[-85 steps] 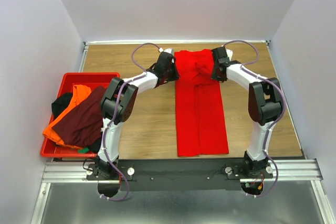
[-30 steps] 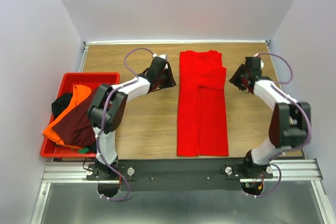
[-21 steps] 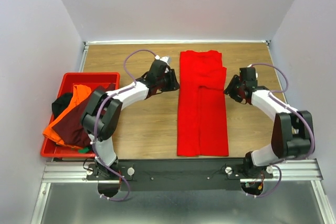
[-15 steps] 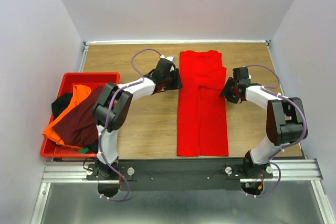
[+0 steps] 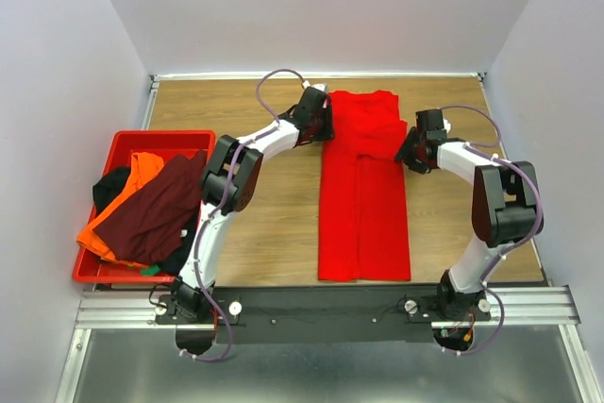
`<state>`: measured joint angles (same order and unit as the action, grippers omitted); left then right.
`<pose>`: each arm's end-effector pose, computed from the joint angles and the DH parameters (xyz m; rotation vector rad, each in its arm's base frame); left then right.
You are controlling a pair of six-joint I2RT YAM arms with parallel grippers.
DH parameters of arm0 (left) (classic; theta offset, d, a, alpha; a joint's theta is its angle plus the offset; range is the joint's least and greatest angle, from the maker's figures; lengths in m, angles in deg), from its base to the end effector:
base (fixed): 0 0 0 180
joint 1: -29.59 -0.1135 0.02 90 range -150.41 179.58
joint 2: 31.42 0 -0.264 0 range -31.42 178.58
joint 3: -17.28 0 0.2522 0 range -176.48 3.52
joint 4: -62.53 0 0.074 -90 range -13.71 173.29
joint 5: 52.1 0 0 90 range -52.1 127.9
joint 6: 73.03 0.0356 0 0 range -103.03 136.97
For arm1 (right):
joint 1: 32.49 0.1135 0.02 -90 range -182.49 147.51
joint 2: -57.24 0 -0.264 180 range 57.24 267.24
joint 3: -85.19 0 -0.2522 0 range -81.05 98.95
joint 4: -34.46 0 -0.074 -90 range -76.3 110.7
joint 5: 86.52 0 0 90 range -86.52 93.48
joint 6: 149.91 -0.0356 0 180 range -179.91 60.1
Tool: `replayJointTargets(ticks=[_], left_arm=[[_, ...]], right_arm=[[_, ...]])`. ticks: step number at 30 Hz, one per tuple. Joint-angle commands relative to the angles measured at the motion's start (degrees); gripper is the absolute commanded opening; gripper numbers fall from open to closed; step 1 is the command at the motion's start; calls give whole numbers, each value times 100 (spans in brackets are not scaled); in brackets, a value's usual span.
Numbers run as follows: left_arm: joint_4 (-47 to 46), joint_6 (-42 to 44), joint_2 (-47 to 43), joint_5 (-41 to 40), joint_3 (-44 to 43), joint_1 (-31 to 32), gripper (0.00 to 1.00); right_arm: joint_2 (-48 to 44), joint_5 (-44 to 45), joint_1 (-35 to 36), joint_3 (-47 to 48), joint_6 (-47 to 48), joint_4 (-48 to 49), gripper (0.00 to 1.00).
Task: Fold and stack the t-shirts
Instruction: Fold the tshirt
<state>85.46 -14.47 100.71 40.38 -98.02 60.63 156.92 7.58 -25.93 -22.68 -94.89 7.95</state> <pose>0.4471 -0.2709 0.1662 0.0156 2.3418 -0.6127 0.3503 0.0377 0.1684 0.6477 2.4385 0.2057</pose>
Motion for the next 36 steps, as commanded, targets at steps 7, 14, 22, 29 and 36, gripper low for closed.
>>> replayJointTargets(ticks=[7,14,22,29,36], left_arm=[[964,147,1095,-678,-1666,-90,29],[964,-64,1121,-643,-1764,-344,0],[946,-117,919,-608,-1553,-837,0],[833,155,1086,82,-1974,-1329,1],[621,437,490,314,-1871,-1400,43]], right_arm=[[658,179,11,869,-9,71,57],[1194,-260,11,1396,167,62,57],[1748,-805,64,2090,290,54,58],[1740,-972,239,2223,194,36,63],[809,-814,503,1109,-52,27,63]])
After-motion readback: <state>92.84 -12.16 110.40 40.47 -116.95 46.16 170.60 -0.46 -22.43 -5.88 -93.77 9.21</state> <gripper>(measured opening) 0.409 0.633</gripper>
